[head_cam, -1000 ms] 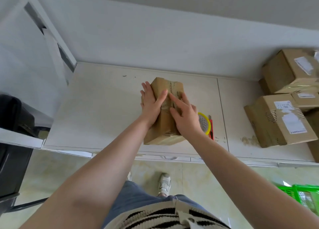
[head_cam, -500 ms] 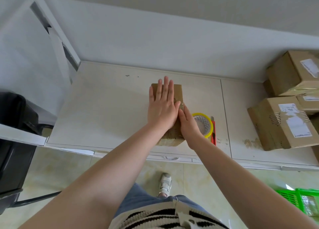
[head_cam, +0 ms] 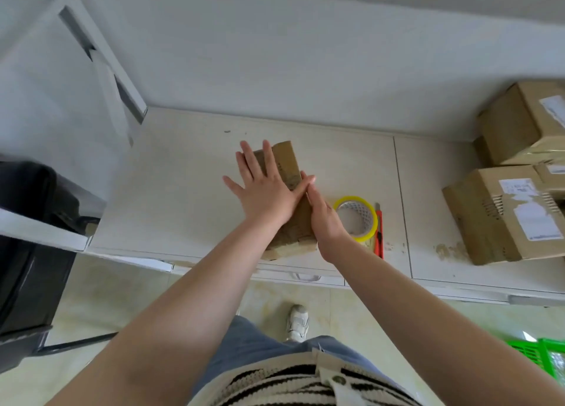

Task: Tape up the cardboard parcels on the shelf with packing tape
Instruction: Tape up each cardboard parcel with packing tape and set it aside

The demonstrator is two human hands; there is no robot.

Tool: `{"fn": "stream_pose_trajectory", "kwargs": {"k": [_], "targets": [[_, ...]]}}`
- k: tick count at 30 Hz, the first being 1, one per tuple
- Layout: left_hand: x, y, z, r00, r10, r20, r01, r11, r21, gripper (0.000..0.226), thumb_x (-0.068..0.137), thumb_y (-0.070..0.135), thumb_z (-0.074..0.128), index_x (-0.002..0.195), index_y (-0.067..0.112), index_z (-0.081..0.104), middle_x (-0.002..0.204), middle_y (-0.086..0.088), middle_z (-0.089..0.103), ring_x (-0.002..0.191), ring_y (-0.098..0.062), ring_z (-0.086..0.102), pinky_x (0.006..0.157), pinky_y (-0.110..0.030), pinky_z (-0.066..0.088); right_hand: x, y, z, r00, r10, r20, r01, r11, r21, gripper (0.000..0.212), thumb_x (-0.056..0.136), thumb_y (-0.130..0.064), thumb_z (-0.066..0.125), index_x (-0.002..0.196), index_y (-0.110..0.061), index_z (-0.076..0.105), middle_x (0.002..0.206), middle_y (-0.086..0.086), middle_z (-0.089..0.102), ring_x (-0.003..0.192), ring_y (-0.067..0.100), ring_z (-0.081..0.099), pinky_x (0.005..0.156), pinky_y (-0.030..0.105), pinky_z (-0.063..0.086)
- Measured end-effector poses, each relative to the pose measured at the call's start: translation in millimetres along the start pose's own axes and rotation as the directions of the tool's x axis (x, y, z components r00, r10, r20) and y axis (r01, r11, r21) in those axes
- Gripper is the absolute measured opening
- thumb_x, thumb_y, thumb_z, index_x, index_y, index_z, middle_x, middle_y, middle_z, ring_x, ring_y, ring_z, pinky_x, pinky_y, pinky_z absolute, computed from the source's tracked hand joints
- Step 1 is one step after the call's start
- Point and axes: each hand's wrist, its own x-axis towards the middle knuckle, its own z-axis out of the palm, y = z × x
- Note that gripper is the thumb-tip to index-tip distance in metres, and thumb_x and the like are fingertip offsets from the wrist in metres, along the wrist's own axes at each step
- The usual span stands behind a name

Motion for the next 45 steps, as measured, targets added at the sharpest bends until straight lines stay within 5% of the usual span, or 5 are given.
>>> {"fn": "stream_pose_trajectory", "kwargs": {"k": [7,15,21,25,45], "targets": [[-10.1,-32.2,-23.0,0.951,-0.268,0.154,0.309,0.796,-0.521,0.109,0.073,0.070,0.067,0.154,0.047,-0.003,0.163,0.002,-0.018,0.147,-0.037,0.012,0.111,-0.056,0.030,-15.3,-2.2,4.5,0.973,-0.115,0.202,0.150,0.974,-0.172,0.043,0.101,-0.036,0.036,0.142,-0.036,0.048,0.141,-0.004,0.054,0.129,0.012,0.048,0.116,0.035,0.032],[-47.1,-90.3,-13.8,0.972,0.082,0.222,0.201,0.210,-0.957,0.095,0.080,0.043,0.065,0.154,0.049,0.005,0.145,0.009,0.051,0.123,-0.015,0.060,0.100,-0.042,0.050,-23.9,-7.0,-12.8,0.981,0.153,0.119,-0.148,0.988,-0.051,0.070,0.081,-0.057,0.070,0.142,-0.035,0.043,0.116,0.000,0.071,0.095,0.022,0.072,0.081,0.045,0.060],[-64.5,-84.5,-22.1,0.901,0.083,0.426,0.351,0.436,-0.829,0.128,0.052,0.080,0.074,0.156,0.035,0.014,0.158,0.000,0.036,0.138,-0.023,0.046,0.111,-0.056,0.038,-58.6,30.2,0.6,0.996,0.085,0.004,-0.083,0.969,0.232,0.040,0.094,-0.040,0.063,0.130,-0.025,0.054,0.108,0.000,0.074,0.090,0.017,0.073,0.072,0.038,0.061],[-92.7,-84.1,-19.6,0.923,0.210,0.321,0.163,0.543,-0.823,0.050,0.085,0.044,0.073,0.127,0.020,0.060,0.114,0.004,0.073,0.102,-0.015,0.071,0.095,-0.043,0.054,-89.9,48.3,13.2,0.994,-0.039,-0.101,0.065,0.963,0.263,0.032,0.098,-0.030,0.059,0.129,-0.024,0.055,0.107,-0.001,0.073,0.091,0.015,0.073,0.073,0.036,0.061],[-235.6,146.4,137.0,0.480,0.620,0.621,0.071,0.678,-0.732,0.073,0.076,0.039,0.078,0.136,0.008,0.046,0.121,-0.008,0.069,0.106,-0.025,0.070,0.092,-0.051,0.055,-250.4,195.9,-200.0,0.686,0.260,-0.680,0.206,0.827,0.524,0.056,0.091,-0.047,0.064,0.134,-0.021,0.040,0.120,0.003,0.067,0.102,0.018,0.070,0.090,0.047,0.057]]}}
